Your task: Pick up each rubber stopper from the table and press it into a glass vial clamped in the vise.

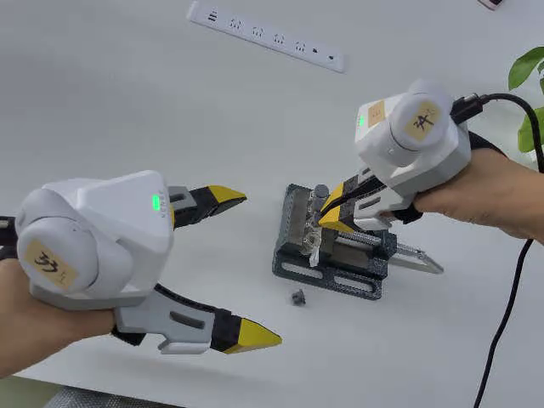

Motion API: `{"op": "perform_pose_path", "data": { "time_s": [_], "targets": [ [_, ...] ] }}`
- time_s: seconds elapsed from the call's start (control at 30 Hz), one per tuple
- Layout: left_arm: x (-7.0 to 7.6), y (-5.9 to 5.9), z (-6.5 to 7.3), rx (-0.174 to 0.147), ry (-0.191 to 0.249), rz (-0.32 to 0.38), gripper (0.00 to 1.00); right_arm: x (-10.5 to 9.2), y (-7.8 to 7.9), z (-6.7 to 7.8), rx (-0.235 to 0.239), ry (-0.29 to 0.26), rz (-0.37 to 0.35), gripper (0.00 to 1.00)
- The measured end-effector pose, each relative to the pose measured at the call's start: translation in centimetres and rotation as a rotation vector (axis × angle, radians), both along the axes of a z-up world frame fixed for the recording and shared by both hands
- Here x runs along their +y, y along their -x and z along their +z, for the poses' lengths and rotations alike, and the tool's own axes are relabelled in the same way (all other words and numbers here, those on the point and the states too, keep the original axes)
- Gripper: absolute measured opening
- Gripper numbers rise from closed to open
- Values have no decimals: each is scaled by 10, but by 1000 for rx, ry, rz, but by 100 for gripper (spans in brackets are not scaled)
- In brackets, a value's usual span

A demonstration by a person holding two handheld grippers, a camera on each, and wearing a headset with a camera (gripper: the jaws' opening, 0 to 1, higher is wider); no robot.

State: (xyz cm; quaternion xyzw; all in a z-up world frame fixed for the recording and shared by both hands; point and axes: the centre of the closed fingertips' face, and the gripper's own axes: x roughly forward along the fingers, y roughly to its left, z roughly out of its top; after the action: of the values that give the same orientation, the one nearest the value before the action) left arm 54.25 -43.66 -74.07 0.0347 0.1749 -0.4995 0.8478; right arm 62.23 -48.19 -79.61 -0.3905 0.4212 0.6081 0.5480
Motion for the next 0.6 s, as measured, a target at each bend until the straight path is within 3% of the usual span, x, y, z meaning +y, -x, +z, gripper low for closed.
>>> {"op": "perform_pose_path", "data": {
  "time_s": [0.6],
  "targets": [
    [-2, -3, 3, -9, 14, 7, 86, -1, 0, -2, 19, 101, 43, 1]
  ]
}}
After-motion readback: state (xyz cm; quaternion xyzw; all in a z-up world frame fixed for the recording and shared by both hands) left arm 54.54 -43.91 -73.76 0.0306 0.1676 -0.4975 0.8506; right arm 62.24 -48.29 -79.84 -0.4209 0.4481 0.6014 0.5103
